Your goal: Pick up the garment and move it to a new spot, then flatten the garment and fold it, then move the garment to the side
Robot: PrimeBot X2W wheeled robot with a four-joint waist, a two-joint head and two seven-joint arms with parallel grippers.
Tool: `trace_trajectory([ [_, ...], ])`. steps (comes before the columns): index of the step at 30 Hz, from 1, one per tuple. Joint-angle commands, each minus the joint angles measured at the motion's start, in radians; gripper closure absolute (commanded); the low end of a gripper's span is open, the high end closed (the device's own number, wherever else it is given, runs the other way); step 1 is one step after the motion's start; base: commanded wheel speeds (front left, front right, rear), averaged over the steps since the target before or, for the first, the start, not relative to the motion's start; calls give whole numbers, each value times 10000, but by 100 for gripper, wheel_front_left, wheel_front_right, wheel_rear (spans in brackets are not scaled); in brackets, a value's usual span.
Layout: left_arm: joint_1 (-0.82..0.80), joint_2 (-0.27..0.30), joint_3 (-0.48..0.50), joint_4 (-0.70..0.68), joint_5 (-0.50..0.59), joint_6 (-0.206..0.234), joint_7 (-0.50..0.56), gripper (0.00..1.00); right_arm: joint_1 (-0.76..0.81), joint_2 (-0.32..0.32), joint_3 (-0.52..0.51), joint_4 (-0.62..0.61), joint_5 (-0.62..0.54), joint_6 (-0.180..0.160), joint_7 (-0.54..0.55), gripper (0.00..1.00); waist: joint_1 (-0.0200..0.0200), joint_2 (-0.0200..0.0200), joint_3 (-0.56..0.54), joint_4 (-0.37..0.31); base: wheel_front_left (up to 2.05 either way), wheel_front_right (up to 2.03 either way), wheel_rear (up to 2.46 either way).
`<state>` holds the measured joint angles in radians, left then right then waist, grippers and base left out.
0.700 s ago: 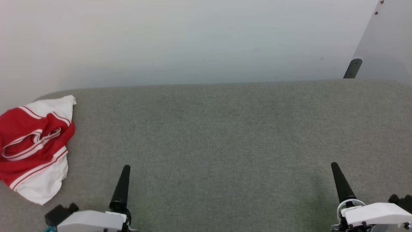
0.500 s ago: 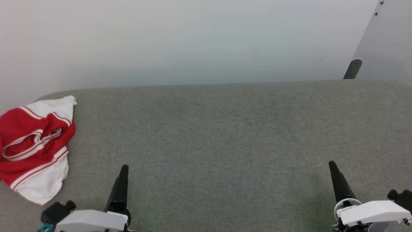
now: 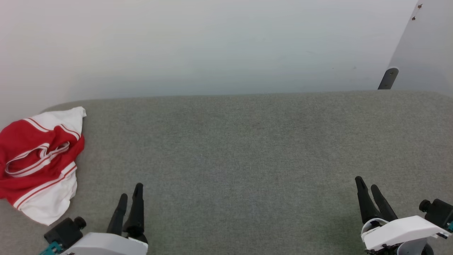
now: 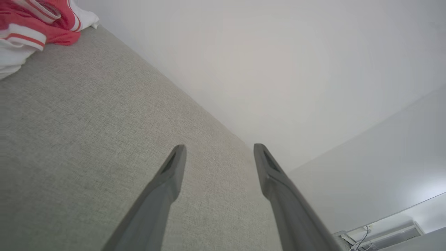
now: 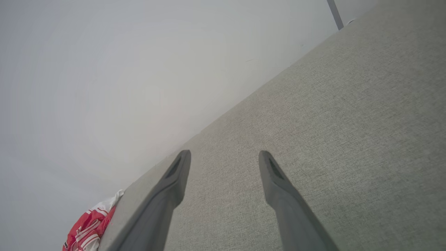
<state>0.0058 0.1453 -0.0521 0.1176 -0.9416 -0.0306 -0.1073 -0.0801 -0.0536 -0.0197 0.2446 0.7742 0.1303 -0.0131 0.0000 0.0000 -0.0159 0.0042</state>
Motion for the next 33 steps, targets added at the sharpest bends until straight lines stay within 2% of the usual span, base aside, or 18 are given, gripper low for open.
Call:
trace_trajectory([
  [1,-45,105,-41,-126,333,36,-76,0,-70,4,23,-156,-306,4,-2,0,0,0,-10,4,0,0,0],
  [15,79,175,-108,-273,2114,-270,-464,0,-67,36,62,-352,-2091,4,-124,0,0,0,-90,11,0,0,0],
  [33,232,256,-254,-430,3851,-480,-895,0,-80,41,152,-488,-3763,5,-336,0,0,0,-170,6,0,0,0],
])
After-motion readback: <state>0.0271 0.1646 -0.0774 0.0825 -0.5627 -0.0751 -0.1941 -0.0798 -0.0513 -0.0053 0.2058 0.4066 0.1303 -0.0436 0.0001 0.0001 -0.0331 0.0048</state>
